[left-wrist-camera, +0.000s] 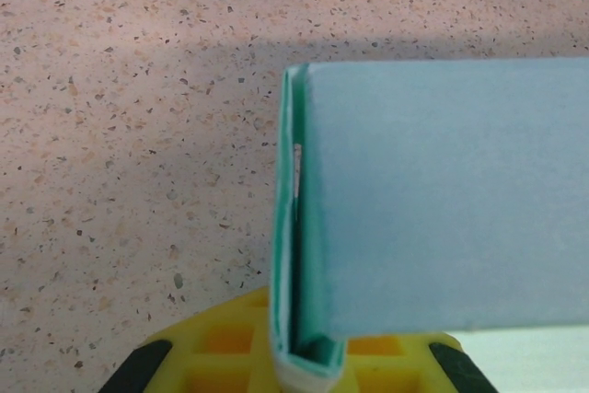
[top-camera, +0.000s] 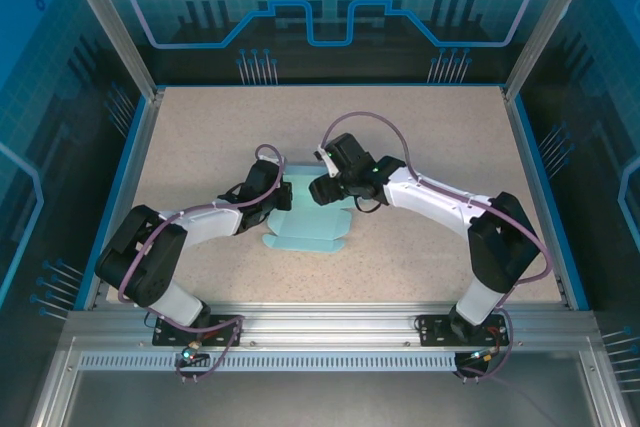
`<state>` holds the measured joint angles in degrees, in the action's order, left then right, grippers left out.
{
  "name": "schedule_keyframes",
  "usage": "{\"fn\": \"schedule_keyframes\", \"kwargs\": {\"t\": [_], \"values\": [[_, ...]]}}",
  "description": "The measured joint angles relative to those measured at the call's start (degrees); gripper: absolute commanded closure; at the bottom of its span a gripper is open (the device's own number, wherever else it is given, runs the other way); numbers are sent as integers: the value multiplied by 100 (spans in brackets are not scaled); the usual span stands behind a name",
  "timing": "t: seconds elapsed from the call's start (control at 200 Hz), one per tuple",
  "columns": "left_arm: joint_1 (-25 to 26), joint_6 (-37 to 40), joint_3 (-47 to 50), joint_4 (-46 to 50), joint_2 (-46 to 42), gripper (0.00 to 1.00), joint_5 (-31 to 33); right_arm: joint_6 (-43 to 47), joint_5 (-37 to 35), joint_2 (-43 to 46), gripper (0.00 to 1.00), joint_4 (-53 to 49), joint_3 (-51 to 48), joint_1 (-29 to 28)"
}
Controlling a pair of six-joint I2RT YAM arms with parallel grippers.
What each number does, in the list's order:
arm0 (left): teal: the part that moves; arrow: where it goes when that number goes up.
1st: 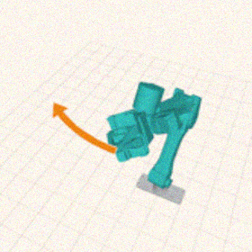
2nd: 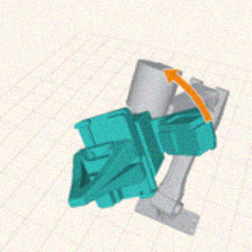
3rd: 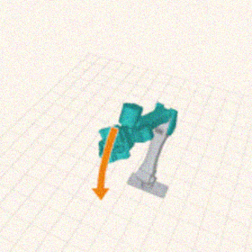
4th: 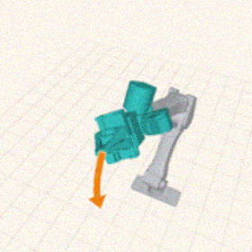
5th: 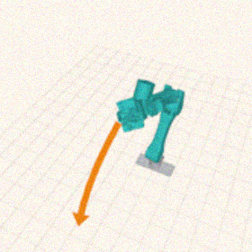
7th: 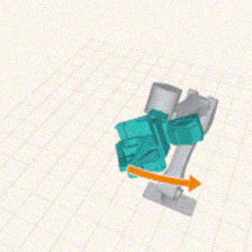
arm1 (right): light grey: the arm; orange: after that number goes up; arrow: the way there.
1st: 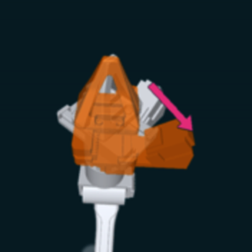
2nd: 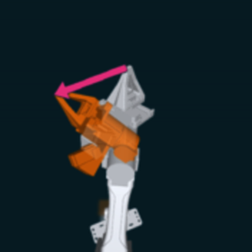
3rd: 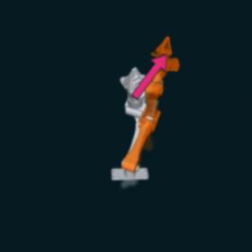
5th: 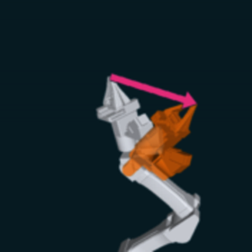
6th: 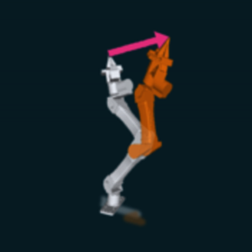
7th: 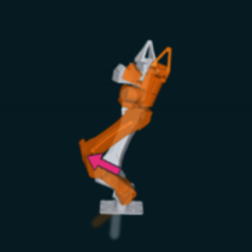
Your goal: Fold the paper box
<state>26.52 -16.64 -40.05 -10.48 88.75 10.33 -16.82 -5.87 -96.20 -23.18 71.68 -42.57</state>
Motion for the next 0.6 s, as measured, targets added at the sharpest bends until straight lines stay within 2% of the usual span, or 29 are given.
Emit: {"fn": "schedule_keyframes", "kwargs": {"t": [0.6], "values": [[39, 2, 0, -7, 0, 88, -2, -144, -133, 938, 33, -142, -1005, -2]]}}
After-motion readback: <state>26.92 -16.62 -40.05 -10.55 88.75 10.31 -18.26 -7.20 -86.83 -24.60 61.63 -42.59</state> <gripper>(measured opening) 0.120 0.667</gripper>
